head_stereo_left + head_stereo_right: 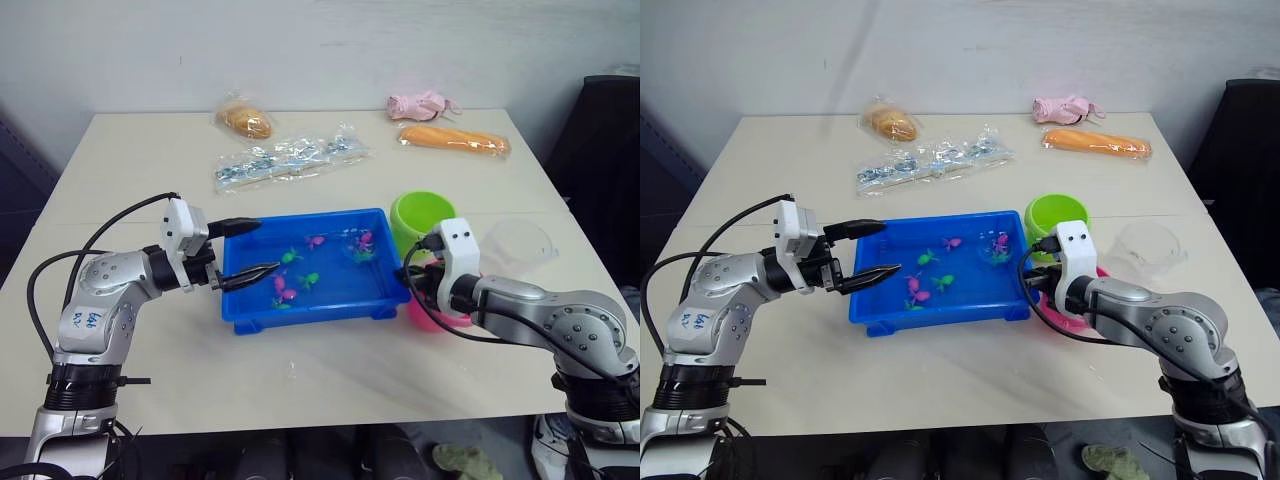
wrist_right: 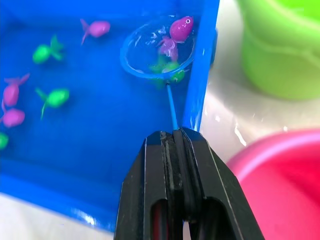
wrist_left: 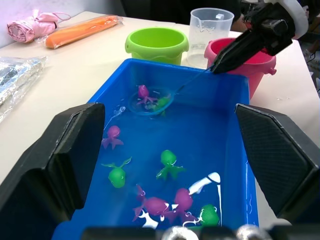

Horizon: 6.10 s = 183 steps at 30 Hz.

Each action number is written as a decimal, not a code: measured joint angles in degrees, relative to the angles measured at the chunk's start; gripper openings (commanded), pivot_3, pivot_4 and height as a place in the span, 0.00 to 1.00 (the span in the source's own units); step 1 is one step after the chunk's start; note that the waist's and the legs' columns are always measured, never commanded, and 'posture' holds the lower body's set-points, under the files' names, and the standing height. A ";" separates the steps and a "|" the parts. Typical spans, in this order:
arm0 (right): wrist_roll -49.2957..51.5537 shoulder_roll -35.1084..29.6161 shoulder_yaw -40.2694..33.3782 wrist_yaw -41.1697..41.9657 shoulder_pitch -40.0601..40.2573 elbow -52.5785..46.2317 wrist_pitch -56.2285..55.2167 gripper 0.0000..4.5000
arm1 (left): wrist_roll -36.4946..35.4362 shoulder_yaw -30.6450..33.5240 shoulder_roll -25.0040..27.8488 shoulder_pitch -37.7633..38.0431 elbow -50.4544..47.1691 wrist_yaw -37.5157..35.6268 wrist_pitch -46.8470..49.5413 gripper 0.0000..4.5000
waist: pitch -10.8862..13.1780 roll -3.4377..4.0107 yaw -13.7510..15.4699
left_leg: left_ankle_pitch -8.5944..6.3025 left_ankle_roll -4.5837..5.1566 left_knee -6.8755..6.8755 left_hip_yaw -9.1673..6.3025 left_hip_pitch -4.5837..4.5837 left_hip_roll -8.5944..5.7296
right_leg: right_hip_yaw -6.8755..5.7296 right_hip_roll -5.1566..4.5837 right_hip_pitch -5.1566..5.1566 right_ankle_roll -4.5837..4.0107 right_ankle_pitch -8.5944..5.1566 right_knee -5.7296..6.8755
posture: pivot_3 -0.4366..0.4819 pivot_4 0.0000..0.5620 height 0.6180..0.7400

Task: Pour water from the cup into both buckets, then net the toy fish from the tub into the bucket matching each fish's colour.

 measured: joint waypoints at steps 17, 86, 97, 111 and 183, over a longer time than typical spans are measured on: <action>-1.54 -4.52 -12.91 20.94 12.37 -12.24 -6.05 0.00 | -1.38 0.28 0.25 1.71 -0.66 -2.82 1.19 0.99 | 0.00 0.00 0.22 | 0.00 0.00 -0.04 -0.03 -0.01 0.01 | -0.03 0.03 0.01 0.00 0.00 -0.06 | 0.48 0.27 1.00; -82.27 0.75 -36.90 42.31 58.56 1.61 -99.76 0.00 | -3.93 -7.56 -7.45 -1.80 -4.40 -6.23 5.28 0.99 | -0.04 0.10 1.16 | 0.00 -0.03 -0.05 -0.16 0.68 -0.03 | 0.12 0.17 0.86 0.10 0.05 -0.38 | 0.48 0.27 1.00; -27.72 -12.68 -26.26 50.58 44.27 -13.81 -56.92 0.00 | -3.97 6.72 2.45 6.00 2.55 -8.18 0.26 0.99 | -0.02 0.10 0.11 | -0.04 0.00 -0.03 -0.17 0.89 0.09 | 0.02 0.00 0.93 -0.05 -0.02 -0.15 | 0.48 0.27 1.00; -24.94 -20.35 2.84 49.99 2.25 -1.74 -19.36 0.00 | -8.27 17.57 1.11 21.98 -10.37 2.49 1.85 0.99 | 0.02 0.12 0.25 | -0.09 0.03 0.01 -0.38 0.38 -0.03 | -0.38 -0.20 0.76 -0.07 0.02 -0.39 | 0.48 0.27 1.00; -73.20 -4.35 21.65 78.50 -9.62 18.90 -56.77 0.00 | -5.88 12.91 3.84 24.40 -11.22 0.08 0.47 0.99 | 0.01 0.10 -0.38 | -0.12 -0.10 -0.01 -0.18 0.41 0.14 | -0.34 0.09 0.64 -0.07 0.02 -0.38 | 0.48 0.27 1.00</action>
